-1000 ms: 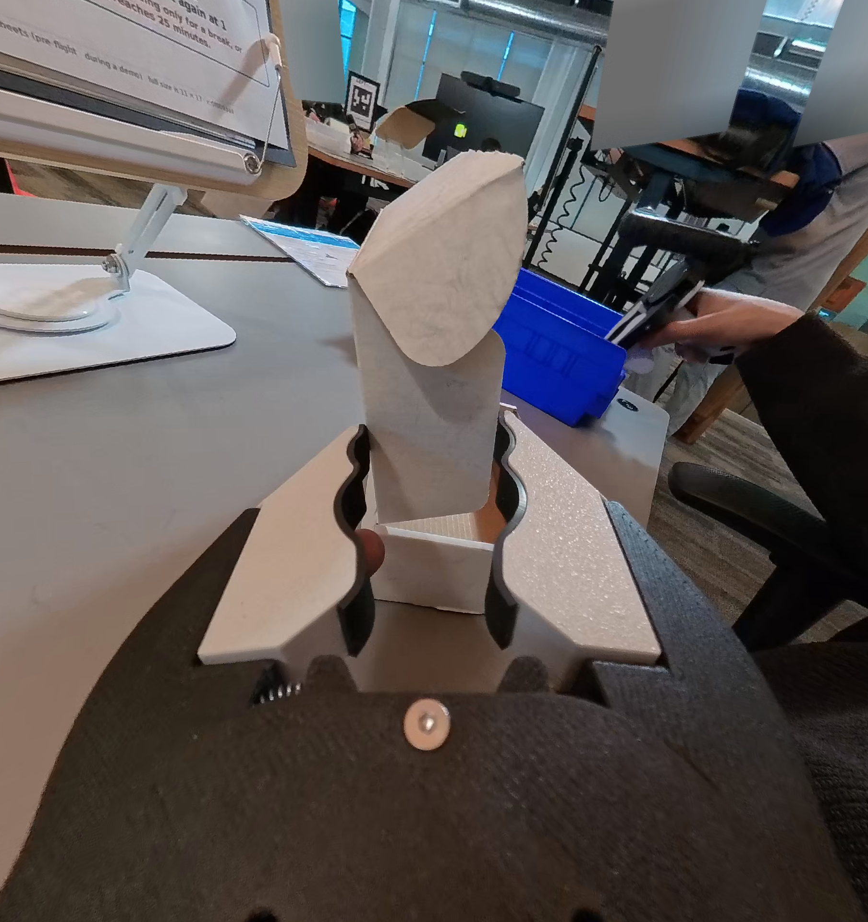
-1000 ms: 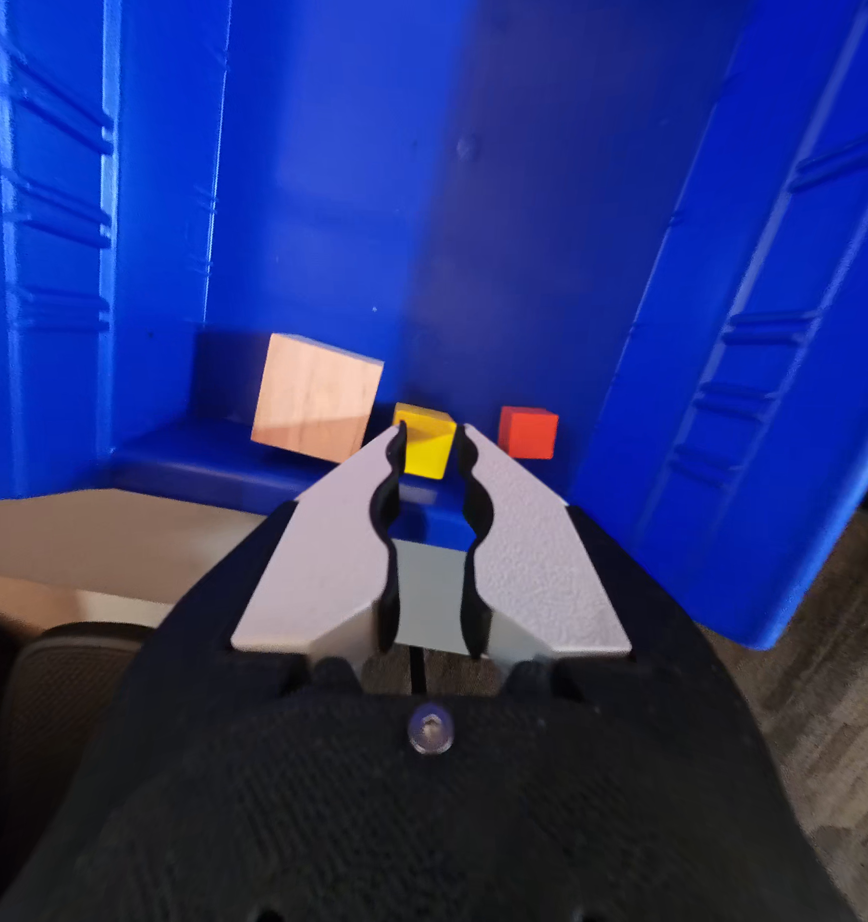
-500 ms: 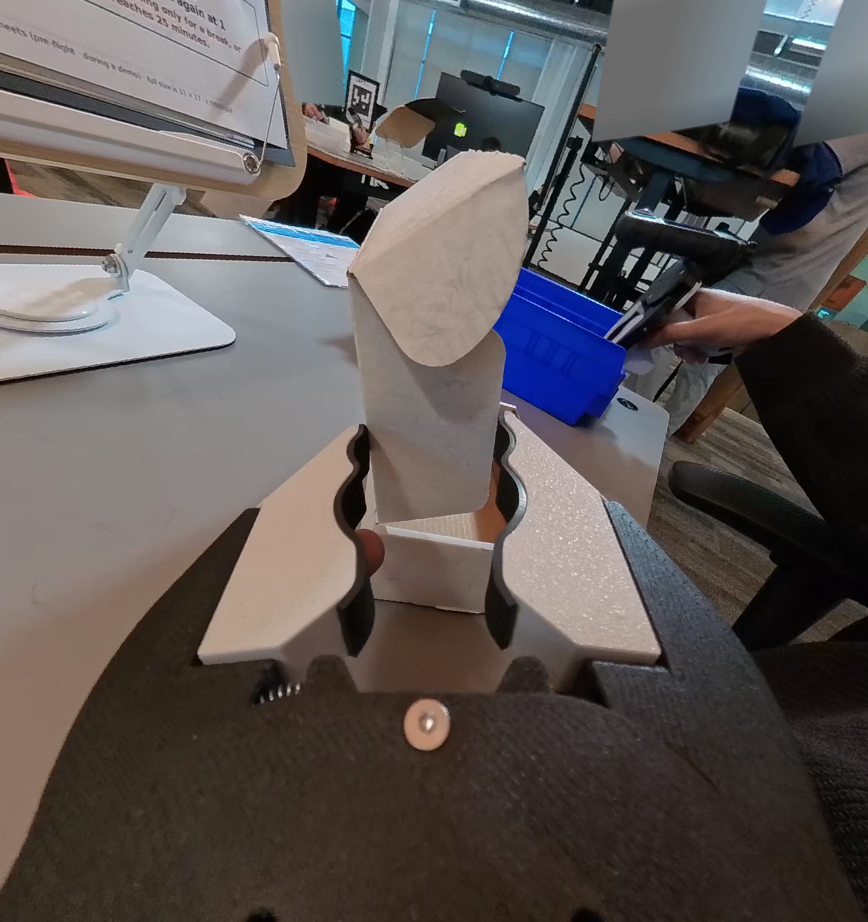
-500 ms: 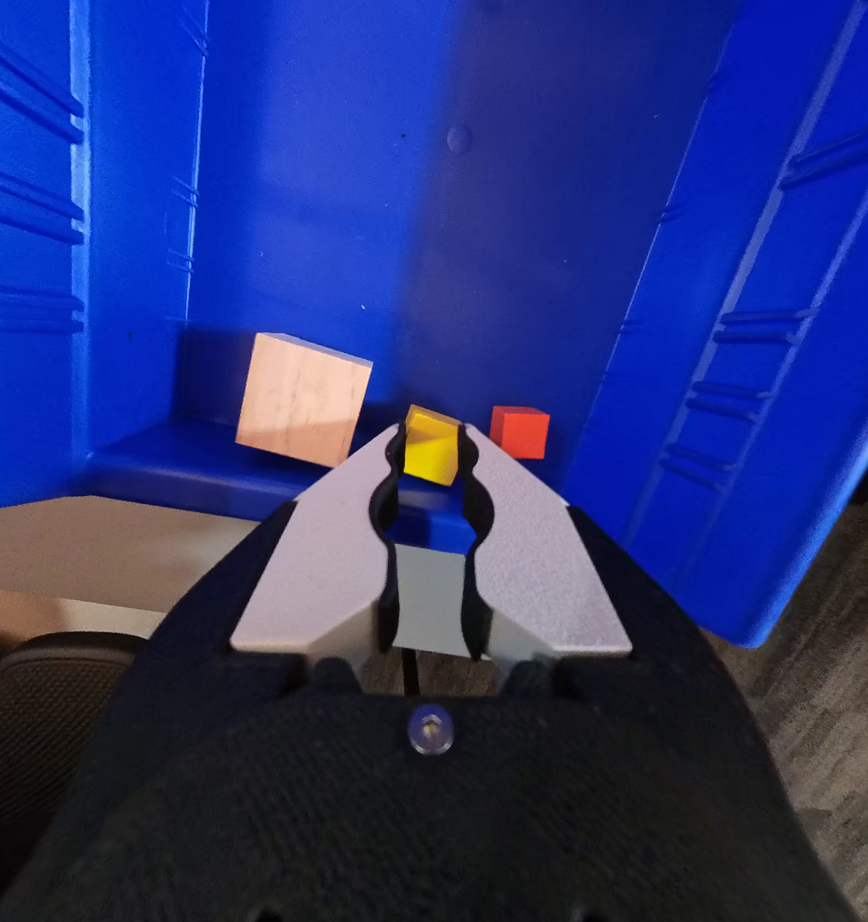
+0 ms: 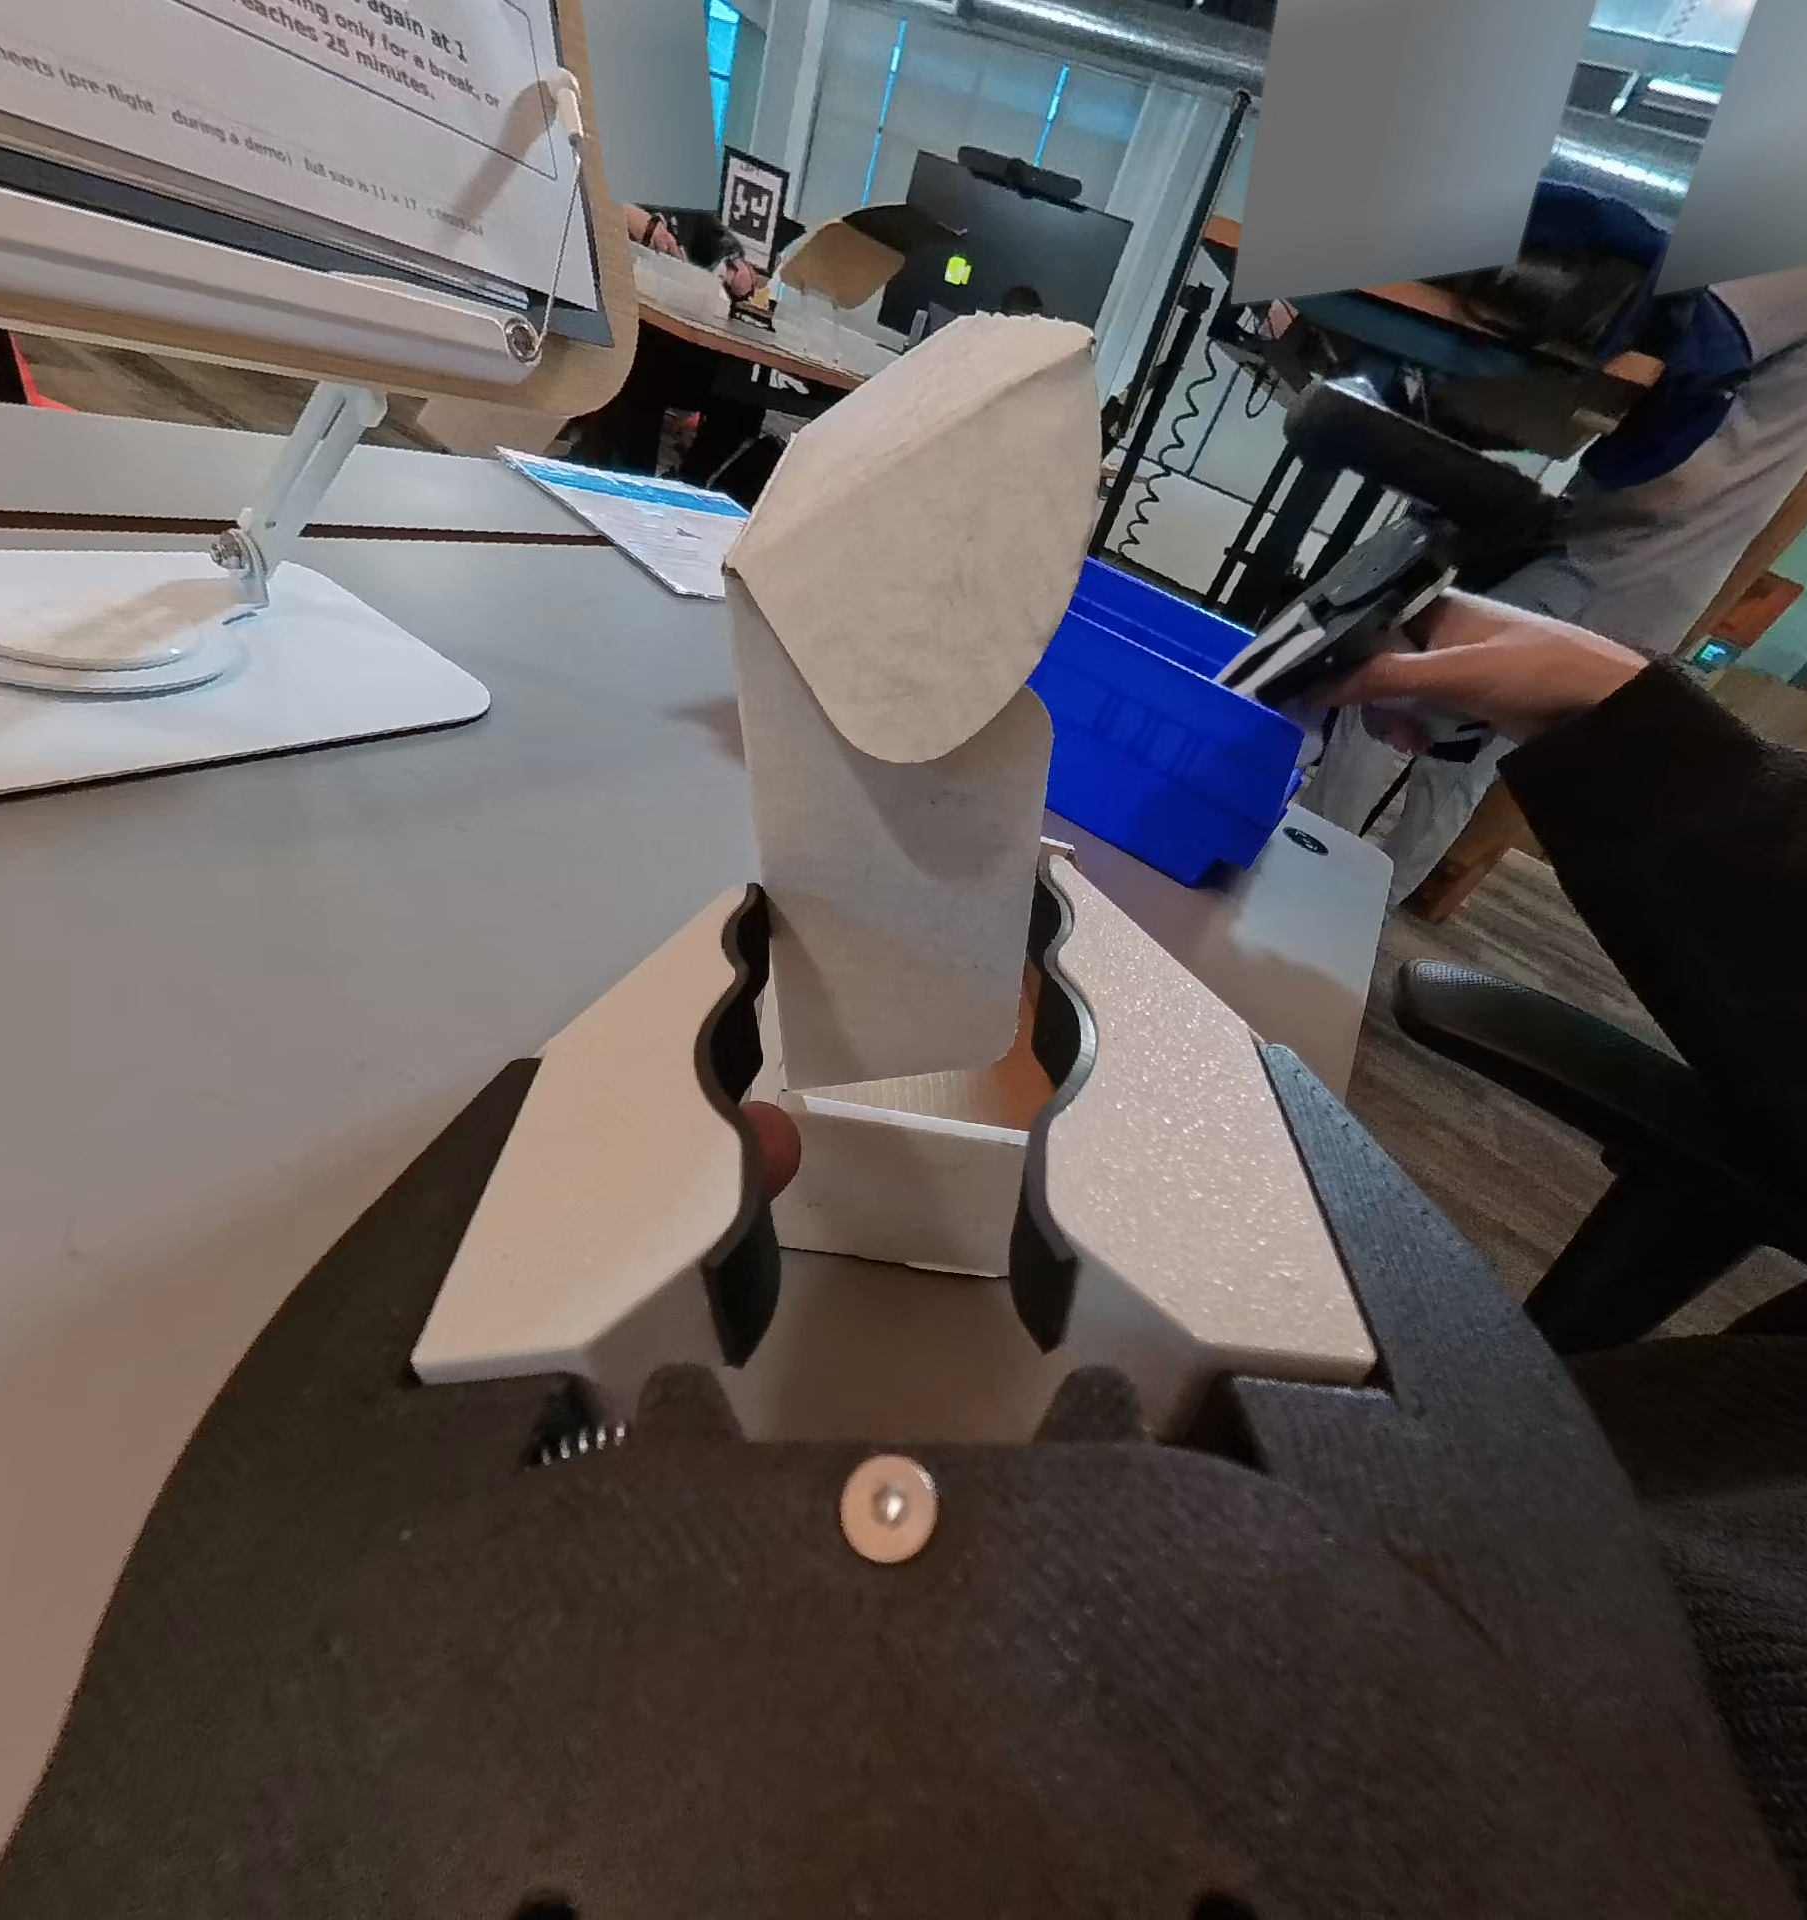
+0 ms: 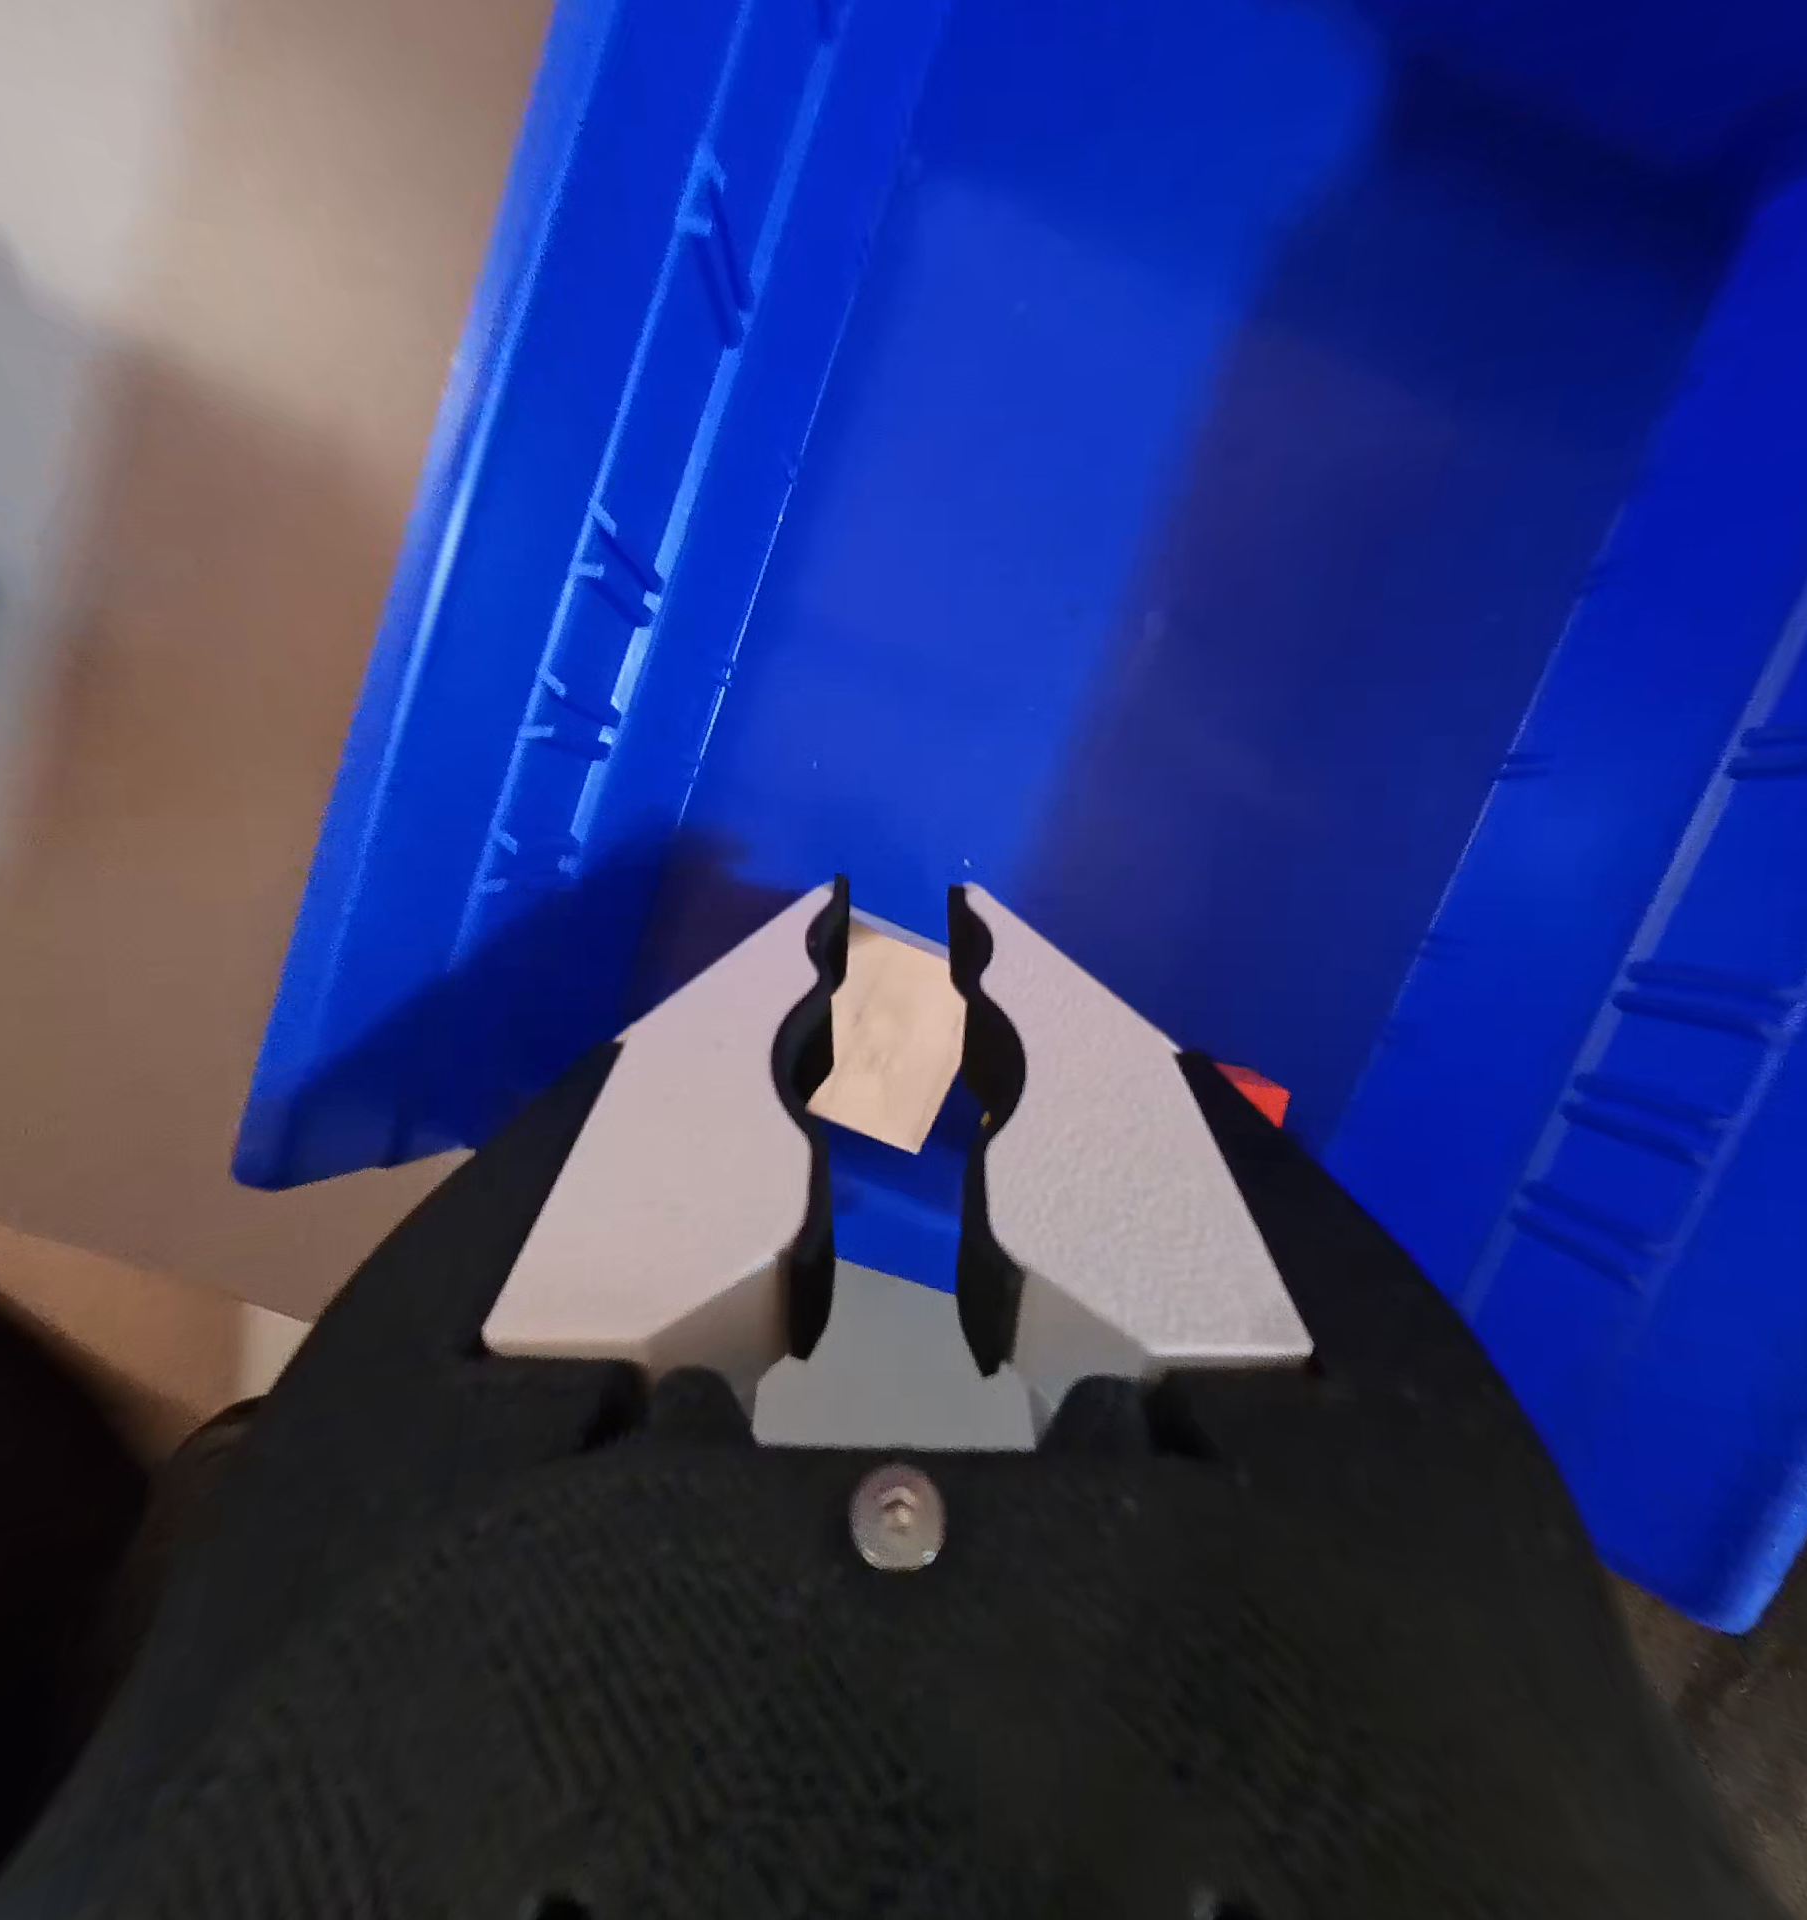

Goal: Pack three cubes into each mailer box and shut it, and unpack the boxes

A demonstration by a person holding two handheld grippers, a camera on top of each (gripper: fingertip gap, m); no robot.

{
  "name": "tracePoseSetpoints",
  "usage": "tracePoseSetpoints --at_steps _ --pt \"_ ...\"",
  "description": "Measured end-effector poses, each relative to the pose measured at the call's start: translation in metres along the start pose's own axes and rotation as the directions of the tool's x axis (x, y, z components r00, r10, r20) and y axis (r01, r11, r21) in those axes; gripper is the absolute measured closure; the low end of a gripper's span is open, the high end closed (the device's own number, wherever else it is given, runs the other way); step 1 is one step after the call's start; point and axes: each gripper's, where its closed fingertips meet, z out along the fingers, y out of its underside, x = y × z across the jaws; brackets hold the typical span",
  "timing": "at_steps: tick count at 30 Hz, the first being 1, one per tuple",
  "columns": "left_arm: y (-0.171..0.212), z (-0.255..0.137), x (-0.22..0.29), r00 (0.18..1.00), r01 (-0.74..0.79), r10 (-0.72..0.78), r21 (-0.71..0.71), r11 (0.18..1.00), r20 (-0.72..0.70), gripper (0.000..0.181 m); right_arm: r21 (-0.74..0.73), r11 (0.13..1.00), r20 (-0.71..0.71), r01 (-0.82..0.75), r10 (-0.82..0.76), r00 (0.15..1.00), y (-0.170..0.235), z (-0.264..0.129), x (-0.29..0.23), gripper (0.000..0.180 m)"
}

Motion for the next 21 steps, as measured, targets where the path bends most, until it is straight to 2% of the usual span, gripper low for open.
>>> tracePoseSetpoints --at_steps 1,3,8,13,18,21 --pt "0.000 0.000 0.000 1.000 0.000 0.000 0.000 1.000 0.000 0.132 -0.012 1.000 0.004 0.000 0.000 1.000 0.003 0.002 0.000 0.162" --pt "0.000 0.000 0.000 1.000 0.000 0.000 0.000 1.000 -0.001 0.132 -0.021 1.000 0.032 -0.008 0.009 0.999 0.006 0.002 -0.003 0.169" --pt "0.000 0.000 -0.001 1.000 0.002 -0.002 0.002 1.000 -0.001 0.132 -0.004 1.000 0.001 -0.018 0.018 1.000 0.005 -0.004 0.005 0.163" --pt "0.000 0.000 -0.001 1.000 0.001 -0.001 0.003 1.000 0.000 0.132 0.113 0.994 -0.023 -0.002 0.005 1.000 -0.017 -0.017 0.004 0.162" --pt "-0.002 -0.002 -0.004 1.000 0.003 -0.003 0.005 1.000 0.003 0.132 0.326 0.945 0.156 0.030 -0.085 0.984 -0.059 -0.048 -0.048 0.162" --pt "-0.006 -0.008 -0.015 0.999 0.002 -0.003 0.021 1.000 0.037 0.133 0.406 0.913 0.221 0.040 -0.141 0.965 -0.075 -0.066 -0.075 0.162"
